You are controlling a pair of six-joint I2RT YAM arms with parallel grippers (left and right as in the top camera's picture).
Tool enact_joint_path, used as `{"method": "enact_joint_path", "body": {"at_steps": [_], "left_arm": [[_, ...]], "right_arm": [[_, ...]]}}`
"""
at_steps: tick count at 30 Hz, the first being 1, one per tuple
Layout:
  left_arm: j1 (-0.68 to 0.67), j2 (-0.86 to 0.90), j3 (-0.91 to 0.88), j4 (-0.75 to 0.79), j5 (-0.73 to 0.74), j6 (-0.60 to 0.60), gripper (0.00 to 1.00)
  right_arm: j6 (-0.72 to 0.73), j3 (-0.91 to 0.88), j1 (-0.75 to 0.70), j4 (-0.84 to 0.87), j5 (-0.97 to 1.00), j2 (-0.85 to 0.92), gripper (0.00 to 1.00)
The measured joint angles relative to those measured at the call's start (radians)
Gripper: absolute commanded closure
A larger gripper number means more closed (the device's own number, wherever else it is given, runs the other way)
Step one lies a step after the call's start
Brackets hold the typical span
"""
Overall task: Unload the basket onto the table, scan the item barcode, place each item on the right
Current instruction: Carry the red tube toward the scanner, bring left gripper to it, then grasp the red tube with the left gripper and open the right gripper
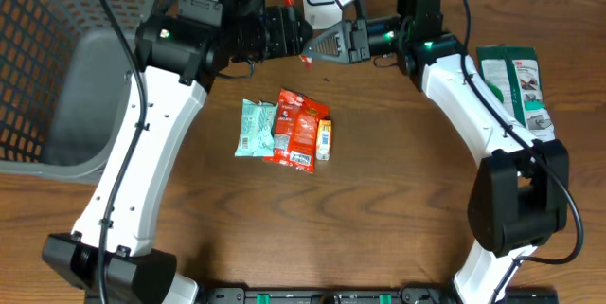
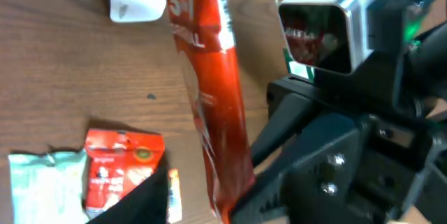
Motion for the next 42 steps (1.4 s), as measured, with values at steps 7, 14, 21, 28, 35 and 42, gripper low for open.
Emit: {"method": "enact_joint_path", "body": {"at_steps": [7, 14, 21, 28, 35, 42], "left_arm": [[-0.001, 0.039, 0.000, 0.029, 0.000, -0.003, 0.93], [-0.002, 0.043, 0.000, 0.048, -0.014, 0.011, 0.93], [-0.001, 0.044, 0.000, -0.038, -0.049, 0.113, 0.93], [-0.012, 0.055, 0.072, -0.235, -0.269, 0.253, 0.93], [-0.105, 0.059, 0.158, -0.299, -0.504, 0.434, 0.93], [-0.275, 0.101, 0.149, -0.285, -0.590, 0.607, 0.93]], "right_arm": [[0.097, 0.000, 0.006, 0.053, 0.002, 0.003, 0.99], [0.077, 0.000, 0.001, 0.056, 0.023, 0.004, 0.64], [-0.093, 0.001, -0.053, -0.092, 0.015, 0.004, 0.43], [-0.292, 0.003, -0.138, -0.399, 0.084, 0.004, 0.44], [-0.486, 0.005, -0.146, -0.668, 0.308, 0.005, 0.49], [-0.616, 0.005, -0.154, -0.702, 0.193, 0.005, 0.47]]}}
